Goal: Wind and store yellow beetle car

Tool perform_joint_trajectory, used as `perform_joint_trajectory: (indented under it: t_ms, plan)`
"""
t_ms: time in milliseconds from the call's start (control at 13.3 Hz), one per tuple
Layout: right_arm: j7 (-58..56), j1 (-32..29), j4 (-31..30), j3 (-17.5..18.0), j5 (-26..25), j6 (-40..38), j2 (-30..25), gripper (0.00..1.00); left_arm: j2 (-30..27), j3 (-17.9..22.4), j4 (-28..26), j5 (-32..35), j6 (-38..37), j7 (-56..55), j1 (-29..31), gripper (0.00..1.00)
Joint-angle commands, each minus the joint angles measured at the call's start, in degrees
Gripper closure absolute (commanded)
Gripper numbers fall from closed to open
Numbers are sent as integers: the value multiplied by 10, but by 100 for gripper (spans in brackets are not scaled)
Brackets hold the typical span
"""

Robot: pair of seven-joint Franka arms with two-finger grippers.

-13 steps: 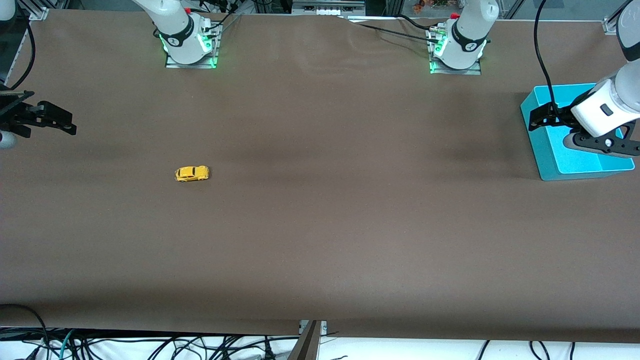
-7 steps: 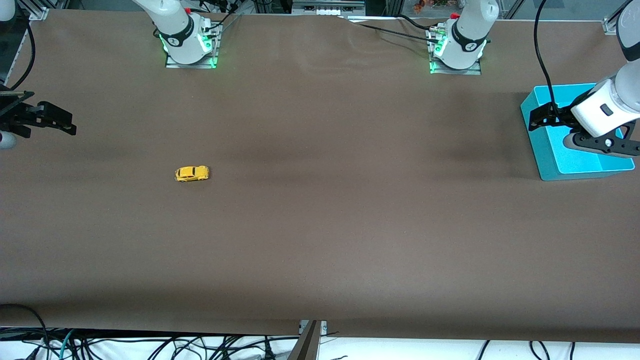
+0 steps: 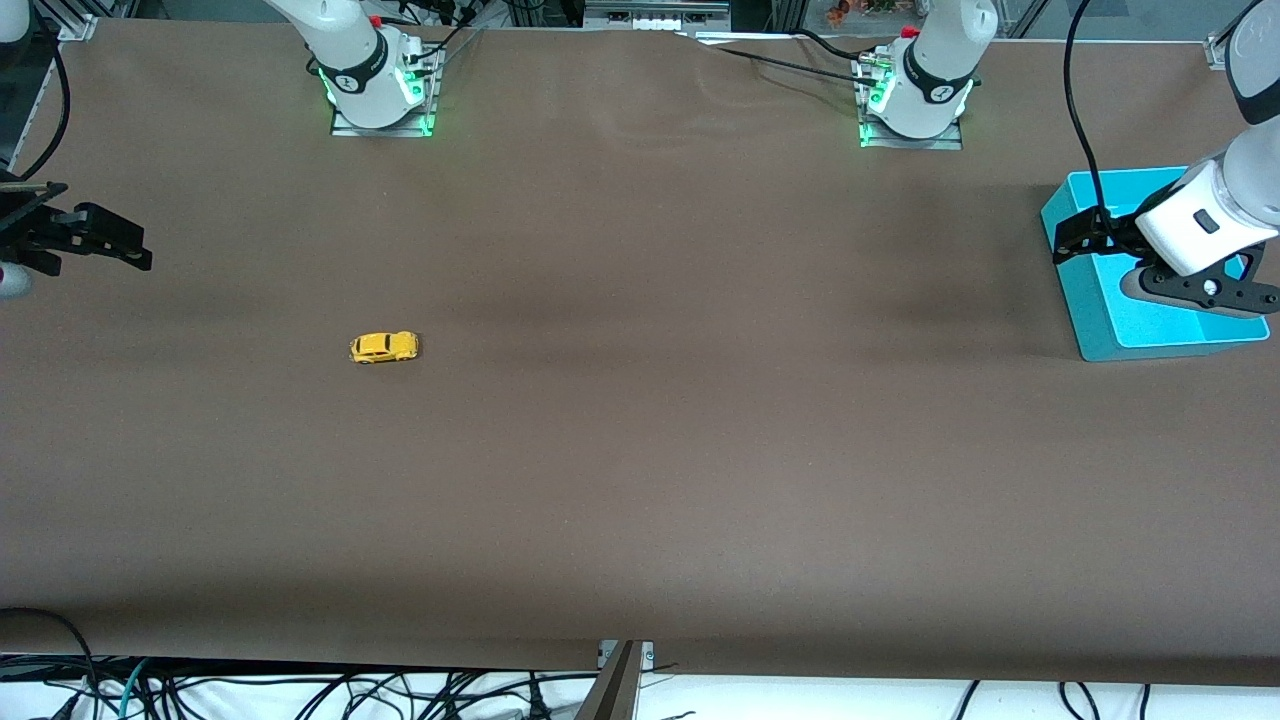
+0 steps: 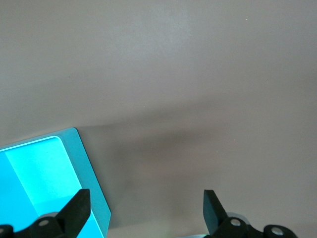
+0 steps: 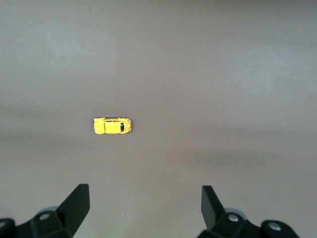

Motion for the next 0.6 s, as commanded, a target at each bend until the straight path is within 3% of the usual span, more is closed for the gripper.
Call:
perform_joint_trajectory:
  t_ms: [0, 525]
  plan:
    - [3, -7, -1, 8, -6, -1, -5, 0, -4, -5, -5, 13, 7, 3, 1, 0]
    - [4, -7, -1, 8, -4, -1, -5, 0, -4, -5, -8, 12, 7, 3, 1, 0]
